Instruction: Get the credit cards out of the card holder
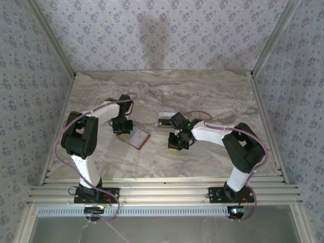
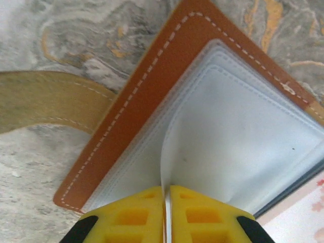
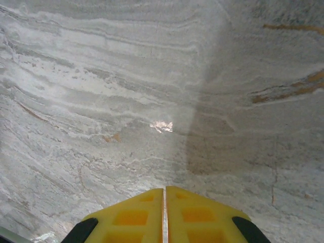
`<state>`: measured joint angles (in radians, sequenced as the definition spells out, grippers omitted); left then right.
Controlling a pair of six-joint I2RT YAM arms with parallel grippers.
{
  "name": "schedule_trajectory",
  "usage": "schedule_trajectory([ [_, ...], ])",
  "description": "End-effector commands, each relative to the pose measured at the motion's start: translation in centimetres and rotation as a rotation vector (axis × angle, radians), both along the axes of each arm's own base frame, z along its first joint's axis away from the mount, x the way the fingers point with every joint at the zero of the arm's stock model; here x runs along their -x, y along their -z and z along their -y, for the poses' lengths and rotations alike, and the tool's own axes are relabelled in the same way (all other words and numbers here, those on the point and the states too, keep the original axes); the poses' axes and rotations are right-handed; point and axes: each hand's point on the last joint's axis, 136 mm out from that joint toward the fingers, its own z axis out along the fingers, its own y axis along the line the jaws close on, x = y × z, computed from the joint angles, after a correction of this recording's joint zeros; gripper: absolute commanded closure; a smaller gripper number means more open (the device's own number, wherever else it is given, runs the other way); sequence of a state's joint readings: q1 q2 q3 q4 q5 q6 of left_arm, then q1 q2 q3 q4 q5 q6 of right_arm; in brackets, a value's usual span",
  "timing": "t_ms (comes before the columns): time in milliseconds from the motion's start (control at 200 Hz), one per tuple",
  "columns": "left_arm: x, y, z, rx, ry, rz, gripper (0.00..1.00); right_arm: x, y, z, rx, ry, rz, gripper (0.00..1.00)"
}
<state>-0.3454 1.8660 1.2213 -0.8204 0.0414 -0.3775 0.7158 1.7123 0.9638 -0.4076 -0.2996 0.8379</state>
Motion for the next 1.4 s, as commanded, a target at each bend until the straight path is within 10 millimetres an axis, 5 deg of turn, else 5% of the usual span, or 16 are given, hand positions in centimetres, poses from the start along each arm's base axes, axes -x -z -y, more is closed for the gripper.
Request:
schedule_trajectory([
  [0, 3.0, 1.4, 2.0, 0.124, -0.038, -0.106, 0.88, -0.2, -1.3, 0.1, 0.008, -0.011, 0.029, 0.90],
  [565, 8.9, 0.2, 10.1, 0.369, -0.203, -0.119, 0.86, -0.4, -2.3, -0.6, -0.013, -0.019, 0.047, 0.88],
  [869, 11.7, 0.4, 12.6, 0.421, -0.253, -0.135, 0.80, 0.3, -1.7, -1.1, -0.023, -0.028, 0.028, 0.72],
  [1024, 11.7, -0.2, 12.5, 0.420, -0.251, -0.109, 0.75, 0.6, -1.2, -1.3, -0.007, -0.037, 0.021, 0.65],
  [1394, 9.4, -3.4, 6.9, 0.112, -0.107, 0.028, 0.74, 0.6, 1.0, -0.8, 0.103, -0.071, 0.020, 0.67],
])
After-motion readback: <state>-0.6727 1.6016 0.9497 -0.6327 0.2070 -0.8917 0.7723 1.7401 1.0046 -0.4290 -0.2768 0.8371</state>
